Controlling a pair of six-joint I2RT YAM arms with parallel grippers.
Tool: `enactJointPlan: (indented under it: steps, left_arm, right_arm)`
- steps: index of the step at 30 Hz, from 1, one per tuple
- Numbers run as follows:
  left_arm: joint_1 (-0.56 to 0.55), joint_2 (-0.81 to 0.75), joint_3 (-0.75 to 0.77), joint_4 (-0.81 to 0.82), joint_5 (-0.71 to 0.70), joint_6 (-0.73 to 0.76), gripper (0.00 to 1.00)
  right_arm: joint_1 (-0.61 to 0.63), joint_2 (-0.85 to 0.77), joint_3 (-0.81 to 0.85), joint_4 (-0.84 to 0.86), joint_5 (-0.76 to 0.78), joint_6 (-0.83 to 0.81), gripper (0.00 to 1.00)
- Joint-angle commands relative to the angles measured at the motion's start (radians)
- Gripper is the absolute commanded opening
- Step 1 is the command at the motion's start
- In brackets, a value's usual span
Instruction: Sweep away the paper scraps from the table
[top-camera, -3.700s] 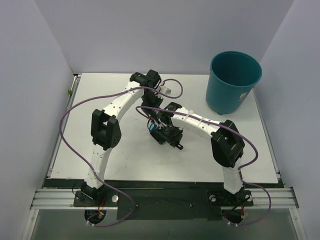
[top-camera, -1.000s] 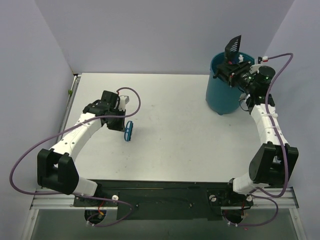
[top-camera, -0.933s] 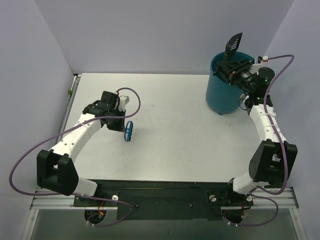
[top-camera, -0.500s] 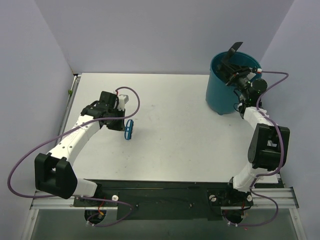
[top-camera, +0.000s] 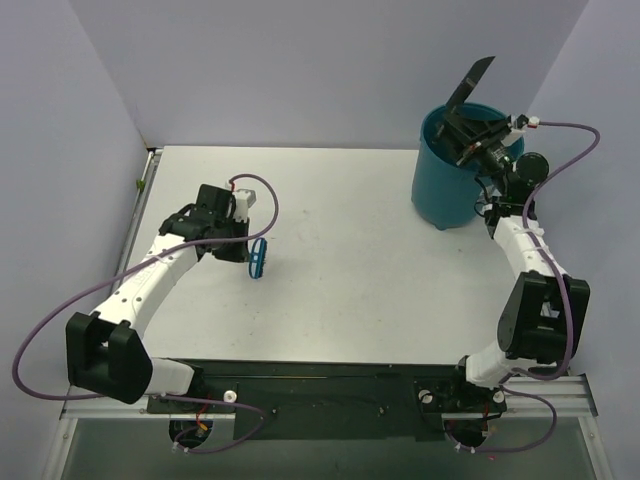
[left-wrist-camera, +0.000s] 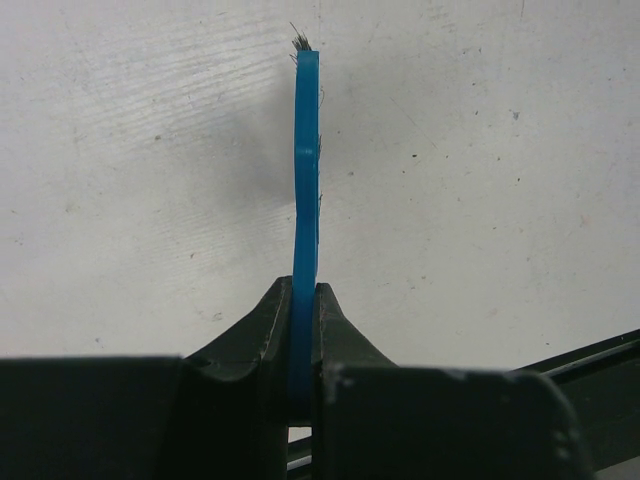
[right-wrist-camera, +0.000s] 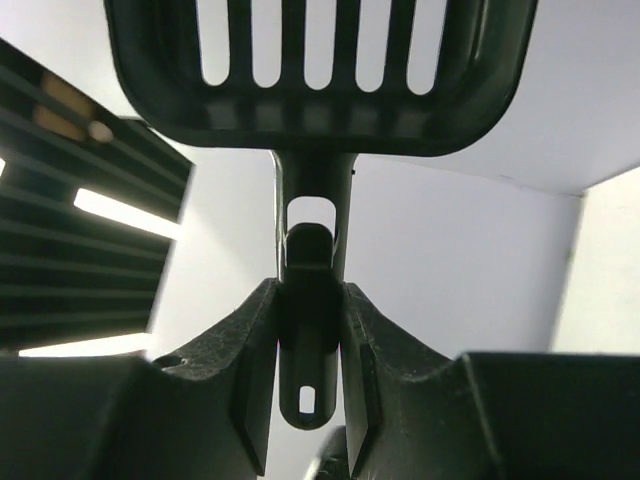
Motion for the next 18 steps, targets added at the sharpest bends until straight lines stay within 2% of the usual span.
enactJointPlan:
  steps: [1, 2, 3, 4, 5, 6, 7, 8, 10, 16, 18]
  left_arm:
    - [0.009, -0.062, -0.005, 0.069, 0.022, -0.001, 0.0]
    - [0.01, -0.067, -0.009, 0.076, 0.022, -0.002, 0.0]
    - [0.012, -0.073, -0.011, 0.076, 0.02, -0.002, 0.0]
    - [0.013, -0.076, -0.013, 0.082, 0.02, -0.004, 0.0]
    - [0.014, -0.081, -0.014, 0.082, 0.019, -0.005, 0.0]
    - [0.015, -0.082, -0.017, 0.085, 0.019, -0.005, 0.0]
    - [0.015, -0.087, -0.019, 0.087, 0.016, -0.005, 0.0]
    - [0.015, -0.088, -0.02, 0.09, 0.014, -0.005, 0.0]
    - [0.015, -0.095, -0.022, 0.093, 0.013, -0.007, 0.0]
    - [0.017, -0.102, -0.036, 0.107, 0.004, -0.012, 0.0]
    - [0.015, -0.104, -0.042, 0.115, 0.005, -0.018, 0.0]
  right_arm:
    - [0.046, -0.166, 0.079, -0.262, -0.096, -0.418, 0.0]
    - [0.078, -0.184, 0.102, -0.55, -0.096, -0.667, 0.0]
    - [0.122, -0.22, 0.179, -0.934, -0.059, -0.8, 0.0]
    - [0.149, -0.229, 0.229, -1.161, -0.017, -1.113, 0.0]
    - [0.231, -0.228, 0.351, -1.468, 0.129, -1.234, 0.0]
    - [0.273, -0.215, 0.412, -1.601, 0.281, -1.425, 0.0]
    - [0.354, -0.19, 0.482, -1.755, 0.337, -1.482, 0.0]
    - [0.391, -0.171, 0.513, -1.801, 0.414, -1.56, 0.0]
    - [0.465, -0.137, 0.541, -1.882, 0.506, -1.609, 0.0]
    - [0.655, -0.116, 0.422, -1.921, 0.88, -1.671, 0.0]
    - [0.693, -0.109, 0.374, -1.916, 0.925, -1.663, 0.0]
